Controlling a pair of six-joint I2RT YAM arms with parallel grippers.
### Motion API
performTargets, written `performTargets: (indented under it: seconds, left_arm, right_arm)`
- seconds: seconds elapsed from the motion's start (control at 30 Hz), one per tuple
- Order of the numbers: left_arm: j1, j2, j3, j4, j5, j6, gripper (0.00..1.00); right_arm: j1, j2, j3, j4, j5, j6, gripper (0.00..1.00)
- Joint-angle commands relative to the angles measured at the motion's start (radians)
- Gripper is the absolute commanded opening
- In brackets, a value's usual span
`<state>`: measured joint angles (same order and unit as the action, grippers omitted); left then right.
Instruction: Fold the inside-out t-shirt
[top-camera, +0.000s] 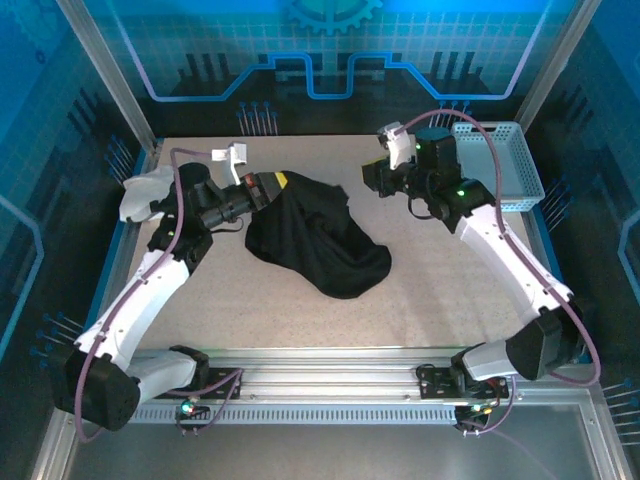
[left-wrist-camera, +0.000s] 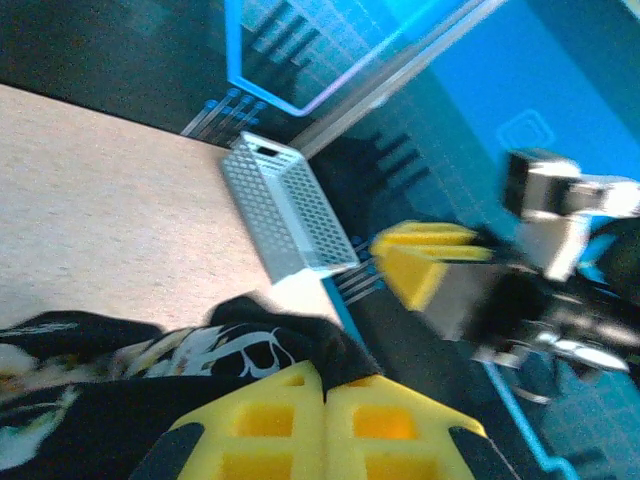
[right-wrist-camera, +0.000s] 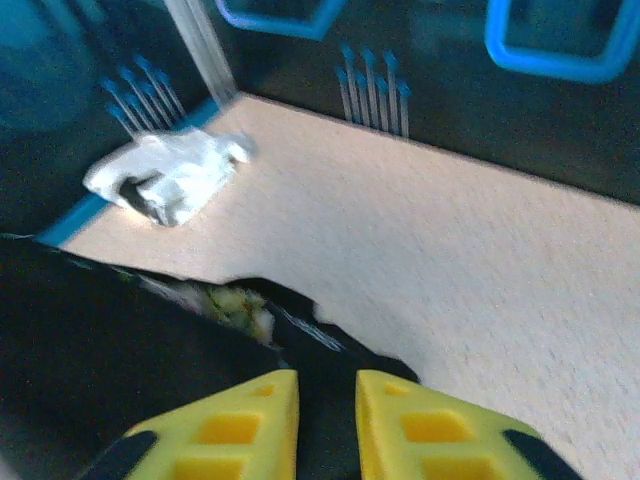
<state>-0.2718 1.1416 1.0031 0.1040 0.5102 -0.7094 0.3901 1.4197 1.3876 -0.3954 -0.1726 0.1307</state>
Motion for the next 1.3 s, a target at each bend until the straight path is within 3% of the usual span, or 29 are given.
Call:
performTargets:
  seconds: [0.0, 0.13, 0.27, 0.4, 0.57, 0.67, 0.73, 0.8, 1.1, 1.27]
  left_arm:
    - [-0.024, 0.004, 0.024, 0.105, 0.076, -0.048, 0.0]
    - [-0.024, 0.012, 0.034, 0.088, 0.067, -0.031, 0.0]
    - [-0.024, 0.015, 0.038, 0.074, 0.058, -0.016, 0.0]
    - [-0.024, 0.016, 0.043, 0.062, 0.059, -0.013, 0.0]
    - [-0.024, 0.004, 0.046, 0.042, 0.04, -0.002, 0.0]
    - [-0.023, -0.005, 0.049, 0.02, 0.017, 0.005, 0.0]
    - [-0.018, -0.011, 0.054, 0.001, -0.007, 0.007, 0.0]
    - [-0.002, -0.017, 0.059, -0.021, -0.045, -0.005, 0.0]
    - [0.183, -0.039, 0.054, -0.018, -0.132, -0.113, 0.0]
    - [0.192, -0.029, 0.058, 0.003, -0.136, -0.118, 0.0]
  right_arm:
    - [0.018, -0.009, -0.054, -0.14, 0.124, -0.045, 0.31]
    - [0.133, -0.194, -0.317, 0.04, 0.029, -0.085, 0.46]
    - [0.251, -0.279, -0.524, 0.205, 0.004, -0.055, 0.52]
    - [0.292, -0.214, -0.6, 0.32, 0.033, -0.014, 0.54]
    - [0.308, -0.06, -0.586, 0.491, -0.028, 0.008, 0.54]
    - [0.312, 0.029, -0.563, 0.562, -0.063, 0.033, 0.46]
    - [0.313, 0.048, -0.54, 0.553, -0.063, 0.034, 0.18]
    - [0.306, 0.0, -0.529, 0.494, -0.019, 0.0, 0.01]
    - [0.173, -0.456, -0.502, 0.296, -0.024, -0.132, 0.0]
    - [0.177, -0.533, -0.713, 0.389, -0.044, -0.151, 0.01]
